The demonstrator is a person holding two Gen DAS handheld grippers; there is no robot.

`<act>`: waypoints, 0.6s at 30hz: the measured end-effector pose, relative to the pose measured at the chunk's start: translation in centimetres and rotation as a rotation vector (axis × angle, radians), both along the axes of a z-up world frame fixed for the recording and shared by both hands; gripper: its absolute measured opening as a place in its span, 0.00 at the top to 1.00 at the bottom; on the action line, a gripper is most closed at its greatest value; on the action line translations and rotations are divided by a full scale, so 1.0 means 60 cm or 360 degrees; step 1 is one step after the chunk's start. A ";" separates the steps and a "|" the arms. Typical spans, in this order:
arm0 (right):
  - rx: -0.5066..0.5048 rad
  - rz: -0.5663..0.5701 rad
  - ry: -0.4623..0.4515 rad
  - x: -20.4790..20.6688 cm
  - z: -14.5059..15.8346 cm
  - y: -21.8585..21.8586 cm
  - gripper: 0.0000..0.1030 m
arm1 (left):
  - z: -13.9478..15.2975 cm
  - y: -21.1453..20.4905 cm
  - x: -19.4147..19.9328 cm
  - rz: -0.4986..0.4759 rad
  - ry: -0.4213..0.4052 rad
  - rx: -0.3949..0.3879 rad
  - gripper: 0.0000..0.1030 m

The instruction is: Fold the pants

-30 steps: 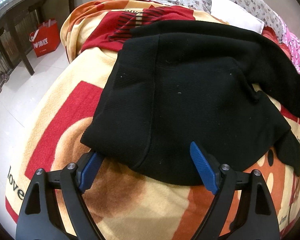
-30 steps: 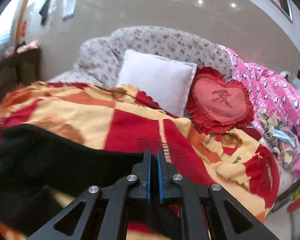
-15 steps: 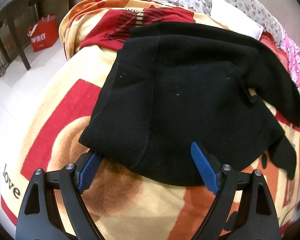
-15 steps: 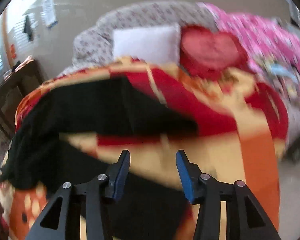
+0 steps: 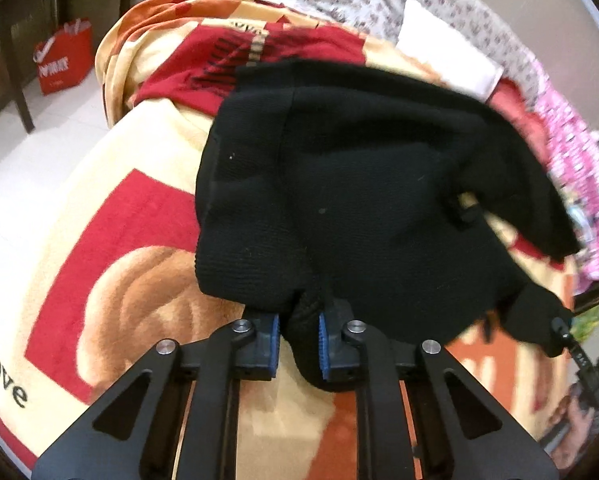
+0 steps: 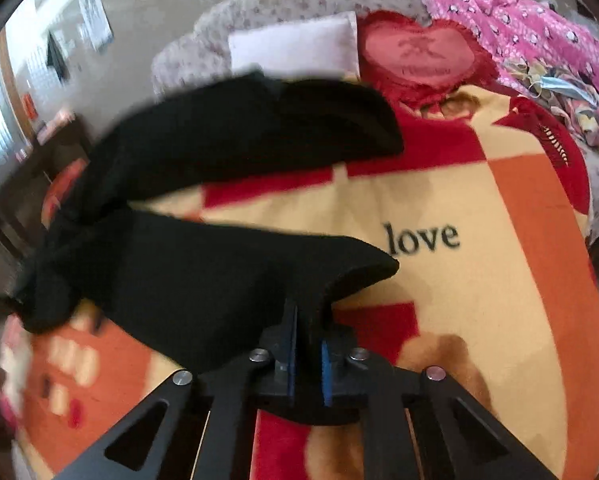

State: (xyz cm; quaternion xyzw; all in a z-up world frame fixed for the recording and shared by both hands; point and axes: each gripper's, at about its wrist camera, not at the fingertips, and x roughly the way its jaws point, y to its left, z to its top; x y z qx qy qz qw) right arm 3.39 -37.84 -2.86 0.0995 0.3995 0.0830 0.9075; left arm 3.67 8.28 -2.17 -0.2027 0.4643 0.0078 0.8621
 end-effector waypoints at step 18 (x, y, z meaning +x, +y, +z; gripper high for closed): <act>-0.0056 -0.0082 0.0085 -0.092 0.043 -0.050 0.93 | 0.015 0.077 -0.109 -0.0133 0.0075 -0.0116 0.88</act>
